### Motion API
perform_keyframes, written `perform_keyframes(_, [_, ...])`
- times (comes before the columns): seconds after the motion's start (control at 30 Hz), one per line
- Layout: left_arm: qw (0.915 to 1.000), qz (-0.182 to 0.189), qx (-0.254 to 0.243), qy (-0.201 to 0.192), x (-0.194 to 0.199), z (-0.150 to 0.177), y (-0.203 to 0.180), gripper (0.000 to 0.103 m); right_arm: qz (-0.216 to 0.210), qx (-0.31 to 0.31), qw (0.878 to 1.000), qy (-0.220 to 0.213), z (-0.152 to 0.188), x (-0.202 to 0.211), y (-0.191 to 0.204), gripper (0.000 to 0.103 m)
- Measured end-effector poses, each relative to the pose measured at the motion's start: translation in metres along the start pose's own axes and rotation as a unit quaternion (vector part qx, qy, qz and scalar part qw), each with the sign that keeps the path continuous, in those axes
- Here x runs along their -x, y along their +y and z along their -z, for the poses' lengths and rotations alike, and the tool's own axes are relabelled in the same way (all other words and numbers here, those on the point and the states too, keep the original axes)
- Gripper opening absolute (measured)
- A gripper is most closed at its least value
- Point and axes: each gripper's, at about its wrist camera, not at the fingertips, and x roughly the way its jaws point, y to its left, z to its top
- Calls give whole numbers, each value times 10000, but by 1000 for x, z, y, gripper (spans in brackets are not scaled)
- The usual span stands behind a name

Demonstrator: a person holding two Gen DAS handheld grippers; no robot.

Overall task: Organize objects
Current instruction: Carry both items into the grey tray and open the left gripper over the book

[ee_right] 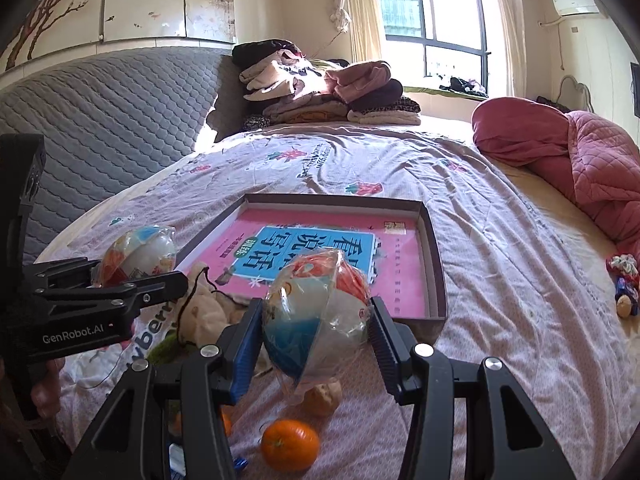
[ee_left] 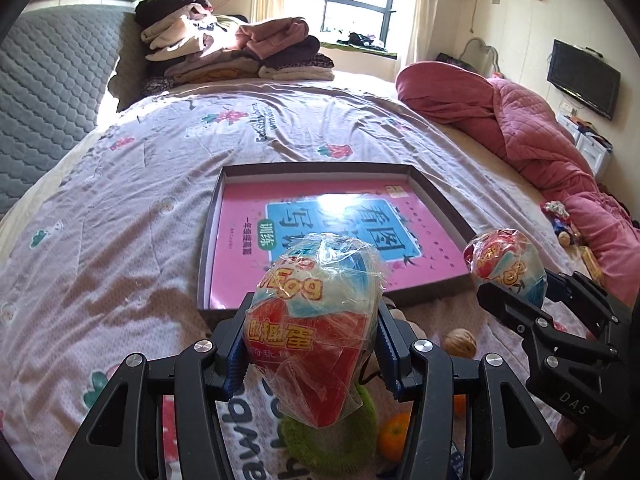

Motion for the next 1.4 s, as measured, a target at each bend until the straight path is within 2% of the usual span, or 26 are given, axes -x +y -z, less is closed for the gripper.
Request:
perform_keyframes(0.27, [9999, 106, 49, -38, -5, -14, 8, 54, 67, -31, 10000, 36, -10, -15, -14, 51])
perform_keyframes(0.73, [9998, -204, 15, -3, -39, -34, 21, 55, 191, 246, 9995, 110, -29, -42, -23, 51])
perform_keyframes(1.0, [9997, -184, 112, 134, -68, -41, 30, 55, 180, 287, 9987, 375, -30, -72, -33, 51])
perform_keyframes(1.4, [9989, -185, 126, 409, -102, -34, 36, 55, 212, 289, 9967, 730, -22, -103, -37, 51])
